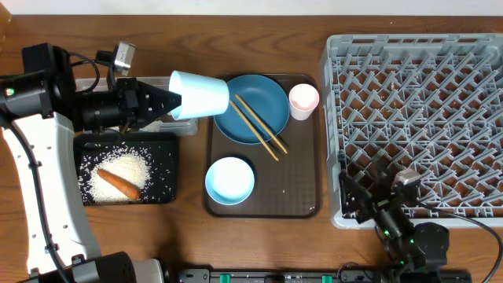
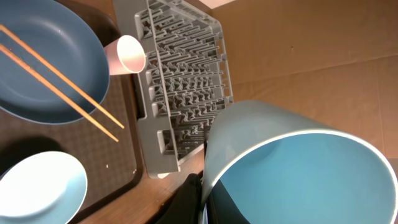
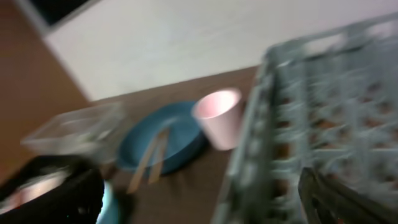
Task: Sort waste into correct bins and load items into the dishwasher rack
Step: 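Lift the light blue cup and hold it up above the brown tray, then move the right gripper from the rack toward the held cup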
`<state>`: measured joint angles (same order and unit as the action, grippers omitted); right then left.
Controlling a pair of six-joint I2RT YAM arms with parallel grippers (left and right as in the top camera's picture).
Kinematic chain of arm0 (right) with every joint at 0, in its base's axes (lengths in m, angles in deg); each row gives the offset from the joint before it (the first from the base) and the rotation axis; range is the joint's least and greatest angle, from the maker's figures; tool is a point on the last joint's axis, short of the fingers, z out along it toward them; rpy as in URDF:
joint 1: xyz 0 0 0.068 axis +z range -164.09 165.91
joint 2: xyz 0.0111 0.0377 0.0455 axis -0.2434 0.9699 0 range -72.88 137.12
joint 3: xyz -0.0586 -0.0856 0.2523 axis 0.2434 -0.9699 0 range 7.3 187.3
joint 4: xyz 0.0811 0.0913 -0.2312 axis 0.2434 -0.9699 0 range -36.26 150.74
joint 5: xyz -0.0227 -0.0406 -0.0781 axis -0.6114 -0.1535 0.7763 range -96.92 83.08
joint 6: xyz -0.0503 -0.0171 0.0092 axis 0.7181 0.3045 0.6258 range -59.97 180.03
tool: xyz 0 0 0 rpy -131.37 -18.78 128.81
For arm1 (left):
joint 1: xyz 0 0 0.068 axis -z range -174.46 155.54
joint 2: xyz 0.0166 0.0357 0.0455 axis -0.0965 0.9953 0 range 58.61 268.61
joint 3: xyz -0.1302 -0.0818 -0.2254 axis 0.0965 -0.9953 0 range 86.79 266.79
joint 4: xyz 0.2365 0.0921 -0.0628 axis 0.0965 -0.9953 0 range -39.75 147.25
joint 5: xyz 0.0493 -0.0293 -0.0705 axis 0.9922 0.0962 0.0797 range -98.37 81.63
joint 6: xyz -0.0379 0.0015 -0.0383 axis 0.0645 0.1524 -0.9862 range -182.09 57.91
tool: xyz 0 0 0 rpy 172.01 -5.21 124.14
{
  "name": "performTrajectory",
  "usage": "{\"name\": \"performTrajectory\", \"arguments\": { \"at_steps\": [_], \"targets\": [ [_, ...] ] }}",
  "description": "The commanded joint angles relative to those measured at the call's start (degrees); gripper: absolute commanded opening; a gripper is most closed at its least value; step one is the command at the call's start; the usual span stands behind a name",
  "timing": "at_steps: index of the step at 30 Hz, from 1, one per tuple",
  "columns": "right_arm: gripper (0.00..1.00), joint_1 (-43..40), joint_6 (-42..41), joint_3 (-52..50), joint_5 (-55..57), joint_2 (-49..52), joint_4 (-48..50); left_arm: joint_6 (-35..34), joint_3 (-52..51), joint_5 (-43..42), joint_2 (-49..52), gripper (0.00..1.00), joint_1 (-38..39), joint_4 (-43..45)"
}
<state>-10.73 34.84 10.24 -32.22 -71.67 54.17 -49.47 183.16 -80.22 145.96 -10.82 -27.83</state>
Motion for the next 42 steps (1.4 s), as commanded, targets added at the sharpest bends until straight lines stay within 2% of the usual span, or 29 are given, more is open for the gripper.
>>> {"name": "performTrajectory", "arguments": {
  "at_steps": [1, 6, 10, 14, 18, 23, 24, 25, 27, 28, 33, 38, 40, 42],
  "targets": [
    [0.99, 0.4, -7.3, 8.5, -9.6, 1.0, -3.7, 1.8, 0.4, -2.4, -0.2, 0.06, 1.0, -0.1],
    [0.99, 0.4, -5.3, 25.6, -12.7, 9.3, -16.0, 1.8, 0.4, -2.4, -0.2, 0.06, 2.4, -0.1],
    [0.99, 0.4, -0.4, 40.6, -15.7, 21.1, -29.6, 1.8, 0.4, -2.4, -0.2, 0.06, 3.3, -0.1],
    [0.99, 0.4, 5.7, 56.5, -20.2, 36.3, -47.3, 1.7, 0.4, -2.3, -0.2, 0.06, 3.6, -0.2],
    [0.99, 0.4, 5.6, 66.2, -21.2, 47.1, -53.4, 1.9, 0.4, -2.3, -0.2, 0.06, 3.6, -1.2],
    [0.99, 0.4, 6.6, 68.8, -25.4, 52.7, -53.8, 2.0, 0.4, -2.4, -0.2, 0.06, 3.6, -1.7],
    [0.95, 0.4, 9.2, 68.8, -26.7, 53.4, -53.1, 2.0, 0.4, -2.4, -0.2, 0.06, 3.6, -1.7],
    [0.84, 0.4, 12.7, 68.8, -29.2, 54.1, -52.3, 2.0, 0.4, -2.5, -0.2, 0.06, 3.6, -1.7],
    [0.71, 0.4, 18.4, 68.8, -33.8, 55.1, -51.9, 2.0, 0.4, -2.8, -0.2, 0.06, 4.1, -1.7],
    [0.69, 0.4, 20.7, 68.6, -36.4, 55.5, -51.9, 2.0, 0.4, -2.8, -0.2, 0.06, 4.8, -1.7],
    [0.71, 0.4, 25.0, 68.5, -41.0, 57.1, -51.9, 2.4, 0.4, -4.2, -0.2, 0.06, 9.7, -1.4],
    [0.74, 0.5, 36.0, 68.5, -49.5, 58.3, -52.0, 2.4, 0.4, -7.7, -0.2, 0.06, 14.5, 1.2],
    [0.79, 0.5, 38.4, 68.5, -50.4, 58.7, -52.0, 2.6, 0.4, -7.7, -0.2, 0.06, 16.1, 2.1],
    [0.79, 0.5, 39.3, 68.5, -50.5, 59.3, -52.0, 2.9, 0.4, -8.3, -0.2, 0.06, 17.4, 2.6]
  ]
}}
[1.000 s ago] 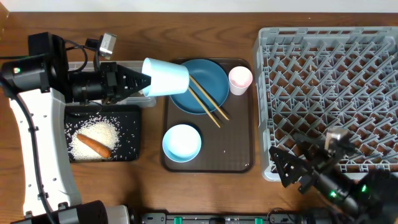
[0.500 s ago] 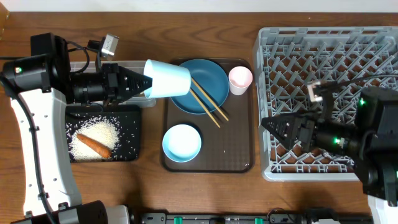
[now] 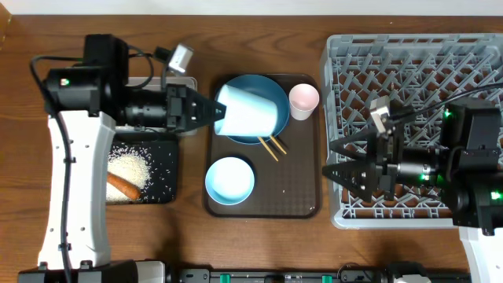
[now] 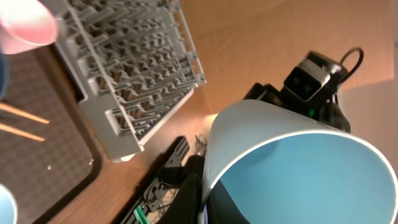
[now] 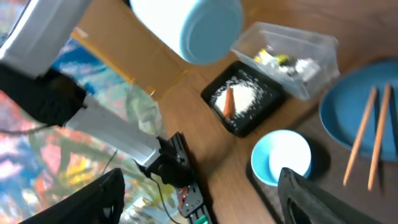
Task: Sort waste into correct bins and load items into the dishwasher rack
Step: 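Move the right gripper from the rack toward the held cup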
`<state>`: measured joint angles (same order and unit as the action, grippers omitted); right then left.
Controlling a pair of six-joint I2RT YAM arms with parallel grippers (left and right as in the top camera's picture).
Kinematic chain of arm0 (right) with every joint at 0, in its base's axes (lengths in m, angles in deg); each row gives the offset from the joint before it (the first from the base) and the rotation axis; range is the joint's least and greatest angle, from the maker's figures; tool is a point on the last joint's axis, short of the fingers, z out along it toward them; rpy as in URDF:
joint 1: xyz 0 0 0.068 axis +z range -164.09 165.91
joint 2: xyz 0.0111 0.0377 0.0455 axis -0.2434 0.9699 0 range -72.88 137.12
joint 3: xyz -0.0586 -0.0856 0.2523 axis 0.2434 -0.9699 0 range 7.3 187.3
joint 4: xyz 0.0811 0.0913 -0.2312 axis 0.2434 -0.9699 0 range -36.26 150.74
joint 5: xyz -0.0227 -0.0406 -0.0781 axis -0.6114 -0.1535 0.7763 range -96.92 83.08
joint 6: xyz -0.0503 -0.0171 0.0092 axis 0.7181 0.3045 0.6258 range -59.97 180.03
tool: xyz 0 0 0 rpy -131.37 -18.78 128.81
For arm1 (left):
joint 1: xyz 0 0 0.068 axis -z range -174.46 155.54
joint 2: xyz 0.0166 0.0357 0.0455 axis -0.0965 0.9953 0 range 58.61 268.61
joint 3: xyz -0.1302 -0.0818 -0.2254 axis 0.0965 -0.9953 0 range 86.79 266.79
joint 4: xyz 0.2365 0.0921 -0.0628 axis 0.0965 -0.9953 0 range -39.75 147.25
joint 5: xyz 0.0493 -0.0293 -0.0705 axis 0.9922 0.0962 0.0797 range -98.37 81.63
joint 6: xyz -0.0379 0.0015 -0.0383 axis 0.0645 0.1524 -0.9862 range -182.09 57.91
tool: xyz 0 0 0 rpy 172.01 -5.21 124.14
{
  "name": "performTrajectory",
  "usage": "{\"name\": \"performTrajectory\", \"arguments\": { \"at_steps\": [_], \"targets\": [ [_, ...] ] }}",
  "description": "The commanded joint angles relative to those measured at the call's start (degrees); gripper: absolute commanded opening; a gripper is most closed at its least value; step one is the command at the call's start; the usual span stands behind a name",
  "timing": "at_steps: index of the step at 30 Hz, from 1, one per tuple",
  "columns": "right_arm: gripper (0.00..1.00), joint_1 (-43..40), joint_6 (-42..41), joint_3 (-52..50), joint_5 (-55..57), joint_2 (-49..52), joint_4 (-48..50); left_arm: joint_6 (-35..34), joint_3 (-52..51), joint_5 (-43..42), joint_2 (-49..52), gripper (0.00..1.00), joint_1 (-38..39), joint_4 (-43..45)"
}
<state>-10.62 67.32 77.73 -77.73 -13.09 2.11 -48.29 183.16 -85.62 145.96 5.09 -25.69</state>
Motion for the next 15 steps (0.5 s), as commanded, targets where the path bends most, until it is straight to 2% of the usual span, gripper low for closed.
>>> {"name": "performTrajectory", "arguments": {
  "at_steps": [1, 6, 8, 15],
  "targets": [
    [0.79, 0.4, 7.3, 1.0, -5.2, 1.0, 0.1, 1.8, 0.4, -3.6, -0.2, 0.06, 2.3, 0.8],
    [0.8, 2.6, 12.9, 1.0, -9.4, 3.0, 0.2, 1.8, 0.4, -6.1, -0.2, 0.06, 5.3, 2.4],
    [0.91, 4.1, 14.5, 1.0, -10.8, 3.8, 0.5, 1.8, 0.4, -6.1, -0.2, 0.06, 6.0, 2.5],
    [0.96, 7.9, 14.6, 1.0, -14.7, 5.1, 9.2, 1.9, 0.4, -6.1, -0.2, 0.06, 8.6, 2.5]
  ]
}}
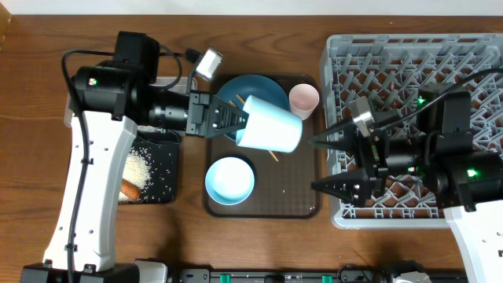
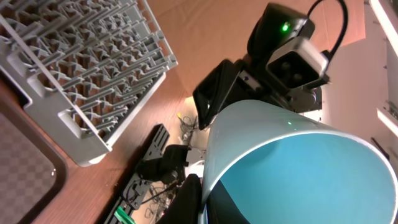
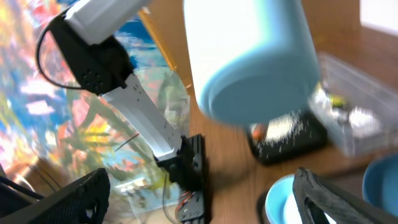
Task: Sort waste into correct bins and load items into the dishwasher rack
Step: 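Move the right gripper from the rack toward the held cup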
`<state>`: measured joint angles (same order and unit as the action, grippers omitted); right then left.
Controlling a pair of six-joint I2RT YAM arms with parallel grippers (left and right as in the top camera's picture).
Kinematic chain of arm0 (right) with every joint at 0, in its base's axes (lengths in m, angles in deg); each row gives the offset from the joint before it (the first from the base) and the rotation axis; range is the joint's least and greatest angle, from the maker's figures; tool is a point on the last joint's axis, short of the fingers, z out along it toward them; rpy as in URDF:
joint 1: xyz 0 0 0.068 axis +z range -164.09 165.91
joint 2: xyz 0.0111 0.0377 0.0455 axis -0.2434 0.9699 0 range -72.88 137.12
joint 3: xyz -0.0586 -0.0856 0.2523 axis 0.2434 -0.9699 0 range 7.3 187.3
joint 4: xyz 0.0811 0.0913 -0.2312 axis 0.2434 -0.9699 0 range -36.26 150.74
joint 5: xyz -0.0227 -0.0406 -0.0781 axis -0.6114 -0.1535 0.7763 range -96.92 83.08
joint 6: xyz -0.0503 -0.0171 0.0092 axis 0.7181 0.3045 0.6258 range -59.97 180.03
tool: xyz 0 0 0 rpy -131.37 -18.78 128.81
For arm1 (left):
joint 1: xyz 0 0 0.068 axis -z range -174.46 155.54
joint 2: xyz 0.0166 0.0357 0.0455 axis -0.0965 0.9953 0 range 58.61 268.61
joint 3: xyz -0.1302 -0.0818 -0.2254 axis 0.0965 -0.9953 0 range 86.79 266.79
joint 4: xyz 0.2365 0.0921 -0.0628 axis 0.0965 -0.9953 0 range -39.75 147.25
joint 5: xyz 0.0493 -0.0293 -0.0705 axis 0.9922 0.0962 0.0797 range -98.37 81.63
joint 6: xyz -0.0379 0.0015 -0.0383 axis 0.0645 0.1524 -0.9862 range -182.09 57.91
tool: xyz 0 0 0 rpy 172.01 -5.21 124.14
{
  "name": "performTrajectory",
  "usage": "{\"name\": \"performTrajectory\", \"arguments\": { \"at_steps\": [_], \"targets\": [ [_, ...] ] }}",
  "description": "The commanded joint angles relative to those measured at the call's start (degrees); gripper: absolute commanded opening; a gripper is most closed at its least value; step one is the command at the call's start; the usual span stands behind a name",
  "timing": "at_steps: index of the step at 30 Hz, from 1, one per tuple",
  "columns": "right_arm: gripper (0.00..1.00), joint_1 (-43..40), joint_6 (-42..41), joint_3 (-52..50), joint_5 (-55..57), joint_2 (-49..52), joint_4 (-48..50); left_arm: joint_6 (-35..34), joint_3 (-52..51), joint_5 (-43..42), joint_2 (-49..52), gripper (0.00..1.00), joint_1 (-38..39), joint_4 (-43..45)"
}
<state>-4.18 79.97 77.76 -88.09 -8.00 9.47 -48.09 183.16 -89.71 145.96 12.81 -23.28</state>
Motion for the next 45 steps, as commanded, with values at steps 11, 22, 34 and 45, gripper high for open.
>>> {"name": "performTrajectory", "arguments": {
  "at_steps": [11, 22, 34, 45],
  "targets": [
    [0.99, 3.9, 2.0, 1.0, -0.9, 0.1, 7.0, 1.6, 0.4, -2.1, -0.2, 0.06, 2.8, 0.0],
    [0.99, 3.9, -0.6, 1.0, 12.6, 1.1, 4.3, 1.6, 0.4, -2.0, -0.2, 0.06, 2.8, 0.0],
    [0.99, 4.0, -0.6, 1.0, -3.3, 1.1, 13.7, 1.6, 0.4, -2.0, -0.2, 0.06, 2.8, -1.5],
    [0.99, 4.1, -0.6, 1.0, -2.7, 4.4, 14.9, 1.9, 0.4, -2.0, -0.2, 0.06, 5.4, -1.1]
  ]
}}
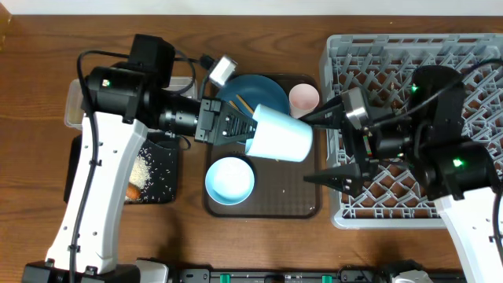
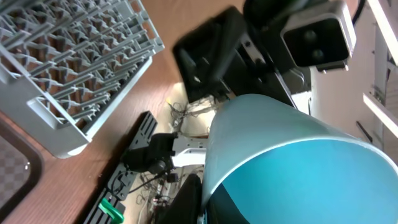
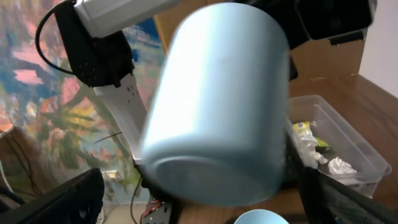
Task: Sort waste into correct bins and load items into the dishwasher rack
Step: 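Move the right gripper from the rack toward the held cup, then close the right gripper on the cup's base while the left holds it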
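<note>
My left gripper (image 1: 247, 134) is shut on the rim of a large light blue cup (image 1: 280, 141), holding it on its side above the brown tray (image 1: 302, 200), base toward the right. The left wrist view looks into the cup (image 2: 298, 174), with one finger (image 2: 186, 199) outside the rim. My right gripper (image 1: 308, 149) is open, its two fingers standing either side of the cup's base. The cup (image 3: 217, 106) fills the right wrist view, between the fingers (image 3: 56, 199). The grey dishwasher rack (image 1: 409, 55) stands at the right.
On the tray sit a blue plate (image 1: 255, 93) with chopsticks mostly hidden, a pink cup (image 1: 303, 101) and a small blue bowl (image 1: 230, 179). A black tray (image 1: 156, 169) with rice and a carrot lies left. A clear bin (image 3: 336, 143) holds scraps.
The left gripper has carried the cup a little further right. The right gripper, then open just right of the cup, now has its open fingers around the cup's base.
My left gripper held the cup left of the plate while the right arm sat low at the rack's front. Then the cup was over the plate and the right gripper open, facing left. Cup and right gripper drew closer over the tray and now meet.
</note>
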`<state>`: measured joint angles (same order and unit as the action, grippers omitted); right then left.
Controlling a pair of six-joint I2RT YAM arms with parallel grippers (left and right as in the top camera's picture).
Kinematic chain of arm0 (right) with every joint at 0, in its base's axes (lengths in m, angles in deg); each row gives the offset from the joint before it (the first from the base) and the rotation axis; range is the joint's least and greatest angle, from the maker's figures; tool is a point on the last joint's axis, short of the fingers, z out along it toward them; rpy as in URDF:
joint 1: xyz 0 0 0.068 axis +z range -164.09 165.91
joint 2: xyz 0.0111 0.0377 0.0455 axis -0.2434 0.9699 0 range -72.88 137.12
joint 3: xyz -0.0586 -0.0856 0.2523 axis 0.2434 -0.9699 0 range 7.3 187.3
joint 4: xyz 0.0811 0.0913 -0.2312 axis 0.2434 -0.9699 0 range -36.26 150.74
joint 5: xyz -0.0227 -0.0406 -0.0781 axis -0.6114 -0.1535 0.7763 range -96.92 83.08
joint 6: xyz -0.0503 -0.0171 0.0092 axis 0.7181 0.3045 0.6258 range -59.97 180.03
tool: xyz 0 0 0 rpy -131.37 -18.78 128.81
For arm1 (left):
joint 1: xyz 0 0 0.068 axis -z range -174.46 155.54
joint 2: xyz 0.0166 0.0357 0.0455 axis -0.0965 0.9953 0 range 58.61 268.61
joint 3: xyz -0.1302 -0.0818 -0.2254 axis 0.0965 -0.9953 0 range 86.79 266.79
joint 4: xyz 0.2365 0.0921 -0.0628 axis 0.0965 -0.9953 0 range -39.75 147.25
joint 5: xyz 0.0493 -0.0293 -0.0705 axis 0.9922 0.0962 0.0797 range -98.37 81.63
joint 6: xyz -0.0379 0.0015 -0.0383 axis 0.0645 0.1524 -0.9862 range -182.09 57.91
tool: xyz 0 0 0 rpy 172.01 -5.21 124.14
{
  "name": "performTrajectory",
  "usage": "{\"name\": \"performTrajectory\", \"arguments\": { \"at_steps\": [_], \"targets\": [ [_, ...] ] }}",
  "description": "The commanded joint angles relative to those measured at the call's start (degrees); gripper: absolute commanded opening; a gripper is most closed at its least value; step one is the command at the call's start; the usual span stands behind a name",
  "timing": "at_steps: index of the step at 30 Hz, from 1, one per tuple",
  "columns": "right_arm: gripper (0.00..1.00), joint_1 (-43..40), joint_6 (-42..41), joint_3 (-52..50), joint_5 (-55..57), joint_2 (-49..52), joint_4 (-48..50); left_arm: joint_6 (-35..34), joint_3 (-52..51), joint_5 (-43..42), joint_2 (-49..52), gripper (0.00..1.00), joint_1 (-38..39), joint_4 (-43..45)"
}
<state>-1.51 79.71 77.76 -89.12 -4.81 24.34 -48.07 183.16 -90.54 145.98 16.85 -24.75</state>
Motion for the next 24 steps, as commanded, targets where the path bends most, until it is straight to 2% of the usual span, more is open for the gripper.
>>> {"name": "performTrajectory", "arguments": {
  "at_steps": [1, 9, 20, 24],
  "targets": [
    [0.99, 1.6, -0.3, 1.0, -1.7, 1.4, 0.1, 1.8, 0.4, -1.2, -0.3, 0.06, 1.8, 0.6],
    [0.97, 4.2, -0.4, 1.0, -5.0, 1.9, 4.3, 1.8, 0.4, -1.1, -0.3, 0.06, 2.9, 1.5],
    [0.73, 4.2, -0.8, 1.0, -6.8, 1.9, 6.2, 1.8, 0.4, 0.5, -0.3, 0.06, 2.9, 1.4],
    [0.57, 4.2, -1.0, 1.0, -6.8, 1.9, 6.2, 1.8, 0.4, 0.5, -0.3, 0.06, 2.9, 1.4]
  ]
}}
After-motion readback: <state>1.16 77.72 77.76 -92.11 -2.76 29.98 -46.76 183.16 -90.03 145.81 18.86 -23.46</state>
